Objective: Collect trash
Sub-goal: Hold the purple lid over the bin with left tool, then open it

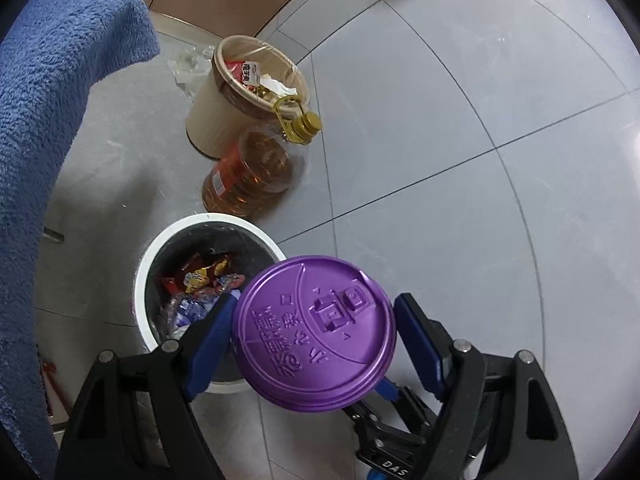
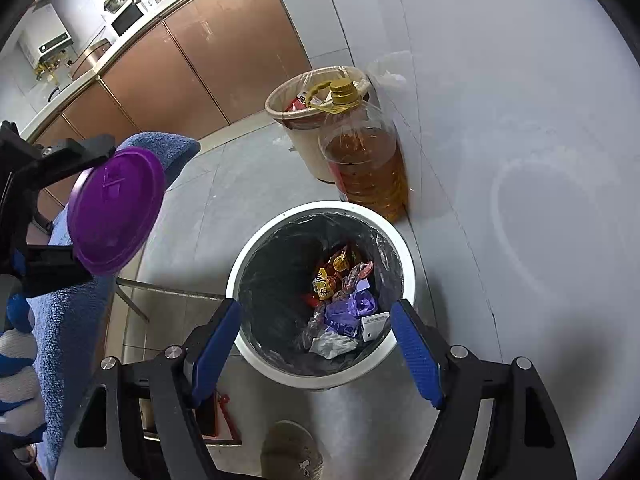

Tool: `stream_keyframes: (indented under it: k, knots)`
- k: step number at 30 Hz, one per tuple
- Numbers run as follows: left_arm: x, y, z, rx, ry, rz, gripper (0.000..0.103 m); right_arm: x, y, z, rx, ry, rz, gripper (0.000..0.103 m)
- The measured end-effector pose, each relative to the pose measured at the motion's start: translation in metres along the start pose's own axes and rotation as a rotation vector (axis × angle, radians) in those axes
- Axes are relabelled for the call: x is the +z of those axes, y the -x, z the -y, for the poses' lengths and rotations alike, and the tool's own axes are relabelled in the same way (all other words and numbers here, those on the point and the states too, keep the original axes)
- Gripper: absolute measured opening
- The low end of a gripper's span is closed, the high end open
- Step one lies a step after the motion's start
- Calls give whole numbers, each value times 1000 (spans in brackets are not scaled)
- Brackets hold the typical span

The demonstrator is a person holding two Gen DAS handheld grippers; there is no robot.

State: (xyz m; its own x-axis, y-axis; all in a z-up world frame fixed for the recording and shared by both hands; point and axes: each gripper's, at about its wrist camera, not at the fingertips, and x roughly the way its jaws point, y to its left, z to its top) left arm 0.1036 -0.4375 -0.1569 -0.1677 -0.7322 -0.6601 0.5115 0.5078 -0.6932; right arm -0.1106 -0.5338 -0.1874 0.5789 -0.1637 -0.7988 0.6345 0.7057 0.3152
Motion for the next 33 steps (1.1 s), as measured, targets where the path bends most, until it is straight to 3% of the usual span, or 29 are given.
stream_keyframes:
  k: [11, 17, 19, 23, 29, 32, 33]
  knots:
    - [-6, -9, 24, 88, -118, 16, 75, -2, -1, 3, -5, -9, 0, 76]
    - [-8, -6, 39, 171, -188, 54, 77, -2, -2, 4, -2, -9, -4, 76]
    - [-11, -3, 43, 138, -187, 77, 79, -2, -2, 4, -2, -9, -5, 76]
    - [-12, -7, 48, 109, -189, 31, 80, -3, -2, 4, -5, -18, -3, 76]
    - [-7, -13, 33, 62, -77, 3, 80, -3, 1, 6, -9, -23, 6, 76]
    - [-1, -8, 18, -51, 28, -1, 80, -4, 1, 6, -11, -25, 4, 76]
    - [2, -9, 8, -146, 101, -30, 80, -4, 1, 6, -11, -25, 3, 76]
